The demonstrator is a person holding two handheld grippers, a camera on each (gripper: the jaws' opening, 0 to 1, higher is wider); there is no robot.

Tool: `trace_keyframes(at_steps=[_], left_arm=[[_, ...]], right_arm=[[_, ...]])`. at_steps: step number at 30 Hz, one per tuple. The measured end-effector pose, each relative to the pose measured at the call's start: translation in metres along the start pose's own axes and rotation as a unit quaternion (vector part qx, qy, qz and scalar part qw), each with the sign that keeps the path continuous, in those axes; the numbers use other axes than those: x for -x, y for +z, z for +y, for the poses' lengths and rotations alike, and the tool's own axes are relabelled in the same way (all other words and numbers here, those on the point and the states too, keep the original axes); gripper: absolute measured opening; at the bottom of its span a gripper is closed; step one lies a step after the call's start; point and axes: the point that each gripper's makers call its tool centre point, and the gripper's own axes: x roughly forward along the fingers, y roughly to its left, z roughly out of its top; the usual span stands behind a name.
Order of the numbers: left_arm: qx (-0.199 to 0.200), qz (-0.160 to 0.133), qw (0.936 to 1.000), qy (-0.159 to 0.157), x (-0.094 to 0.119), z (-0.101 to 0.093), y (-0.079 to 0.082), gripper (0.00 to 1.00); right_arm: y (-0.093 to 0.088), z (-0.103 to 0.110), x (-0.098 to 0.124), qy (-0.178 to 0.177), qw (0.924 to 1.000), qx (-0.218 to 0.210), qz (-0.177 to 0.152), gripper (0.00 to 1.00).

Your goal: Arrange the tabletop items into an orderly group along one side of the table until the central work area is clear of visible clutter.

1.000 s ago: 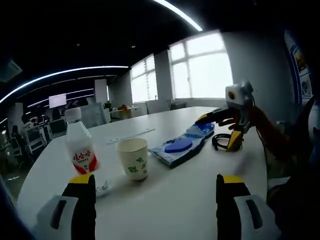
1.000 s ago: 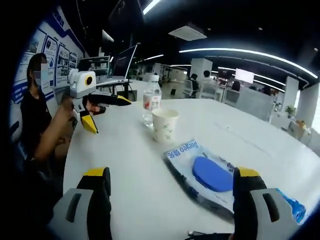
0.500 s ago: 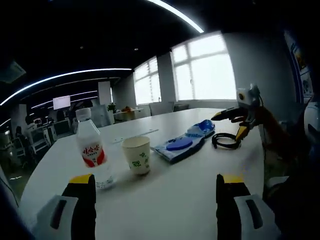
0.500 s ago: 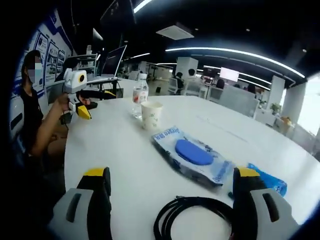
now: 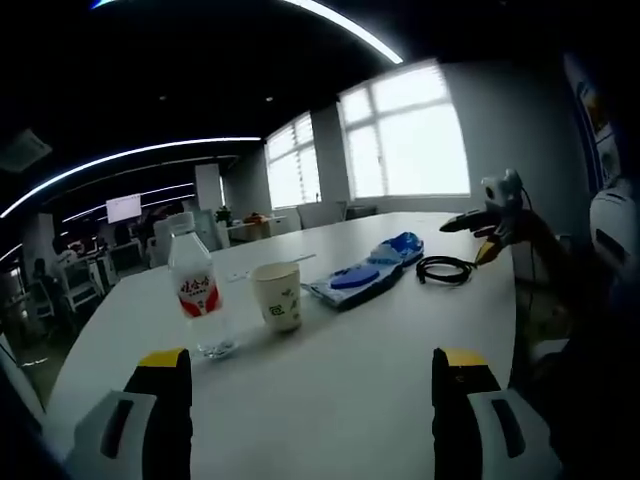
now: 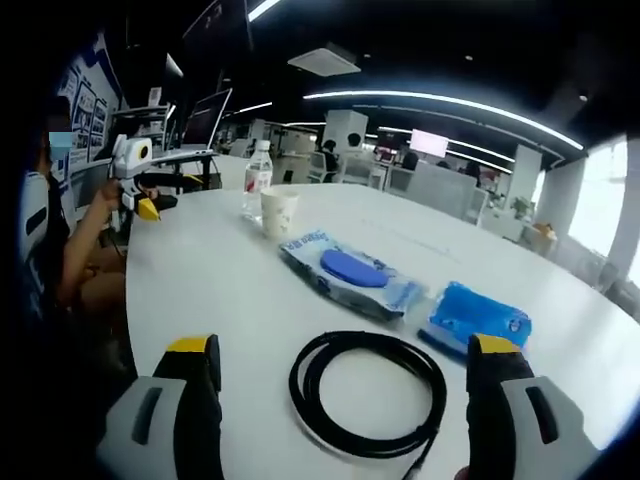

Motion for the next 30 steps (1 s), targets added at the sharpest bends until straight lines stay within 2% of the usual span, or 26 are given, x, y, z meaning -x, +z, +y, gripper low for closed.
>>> trace_keyframes(at_steps=[1, 2, 4, 11, 17, 25, 27, 30], left_arm=[[-0.009, 0.000, 0.9999, -0.007, 0.014, -0.005, -0.005, 1.00], [-0.007, -0.007, 0.9999, -0.009, 0.025, -0.004, -0.009, 1.00], [-0.009, -0.013, 0.9998, -0.012, 0.032, -0.005, -0.012, 1.00], [-0.016, -0.013, 0.9998, -0.008, 0.050, -0.002, -0.024, 1.00], [-0.013, -0.011, 0.9999, -0.002, 0.058, -0.001, -0.030, 1.00], [-0.003, -0.027, 0.9996, 0.007, 0.070, 0.002, -0.027, 1.00], [-0.002, -0.033, 0.9995, 0.004, 0.073, 0.001, -0.026, 1.00], [0.001, -0.037, 0.9993, 0.002, 0.076, 0.001, -0.028, 1.00]], right_arm=[[-0.018, -0.007, 0.016, -0.028, 0.9995, 0.001, 0.010, 1.00], [-0.024, -0.012, 0.033, -0.042, 0.9990, -0.016, -0.002, 1.00], [-0.028, -0.018, 0.044, -0.057, 0.9983, -0.014, -0.006, 1.00], [-0.051, -0.026, 0.067, -0.077, 0.9968, -0.022, 0.002, 1.00], [-0.050, -0.030, 0.085, -0.090, 0.9949, -0.034, -0.028, 1.00], [-0.063, -0.042, 0.105, -0.090, 0.9944, -0.044, -0.033, 1.00], [-0.064, -0.040, 0.105, -0.070, 0.9952, -0.047, -0.048, 1.00], [-0.072, -0.039, 0.105, -0.059, 0.9959, -0.053, -0.044, 1.00]])
